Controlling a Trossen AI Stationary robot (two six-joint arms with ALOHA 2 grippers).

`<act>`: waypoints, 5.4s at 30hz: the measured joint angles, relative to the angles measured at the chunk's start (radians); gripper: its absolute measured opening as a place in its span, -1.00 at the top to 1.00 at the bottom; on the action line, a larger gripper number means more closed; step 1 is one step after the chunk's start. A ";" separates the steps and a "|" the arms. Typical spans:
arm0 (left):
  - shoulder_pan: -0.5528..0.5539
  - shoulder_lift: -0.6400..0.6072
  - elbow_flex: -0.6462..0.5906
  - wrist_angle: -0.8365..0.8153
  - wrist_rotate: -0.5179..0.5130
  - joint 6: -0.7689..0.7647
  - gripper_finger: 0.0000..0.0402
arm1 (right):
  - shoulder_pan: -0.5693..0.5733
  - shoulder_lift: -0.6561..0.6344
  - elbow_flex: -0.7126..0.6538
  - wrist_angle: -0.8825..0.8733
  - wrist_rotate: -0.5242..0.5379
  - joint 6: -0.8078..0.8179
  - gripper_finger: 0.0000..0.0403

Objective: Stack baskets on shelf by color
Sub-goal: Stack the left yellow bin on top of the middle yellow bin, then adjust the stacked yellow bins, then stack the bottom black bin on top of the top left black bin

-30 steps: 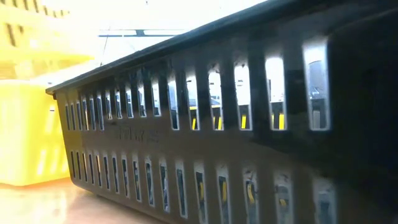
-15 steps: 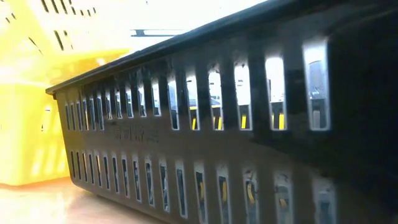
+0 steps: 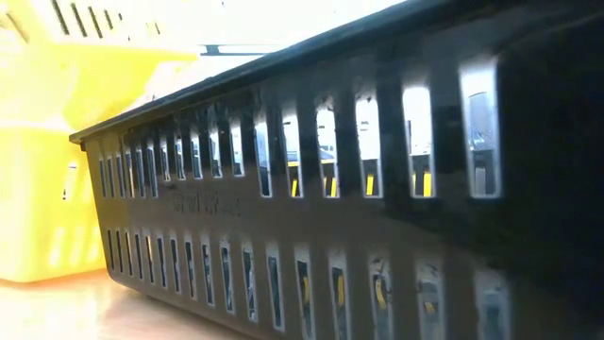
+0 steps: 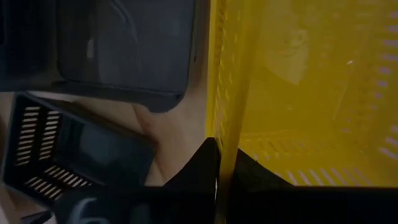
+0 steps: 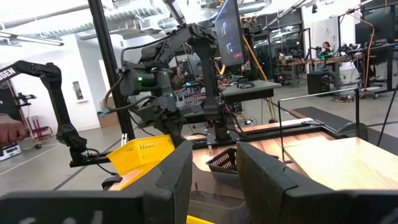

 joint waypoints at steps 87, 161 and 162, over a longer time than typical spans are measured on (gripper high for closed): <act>-0.010 0.488 0.493 0.129 0.076 -0.202 0.42 | 0.000 0.000 0.000 0.001 0.000 0.000 0.35; -0.136 0.630 0.629 -0.093 -0.248 1.158 0.24 | 0.000 0.000 0.000 0.000 0.000 0.000 0.35; -0.136 0.632 0.629 -0.088 -0.258 1.182 0.24 | 0.000 0.000 0.000 0.000 0.000 0.000 0.35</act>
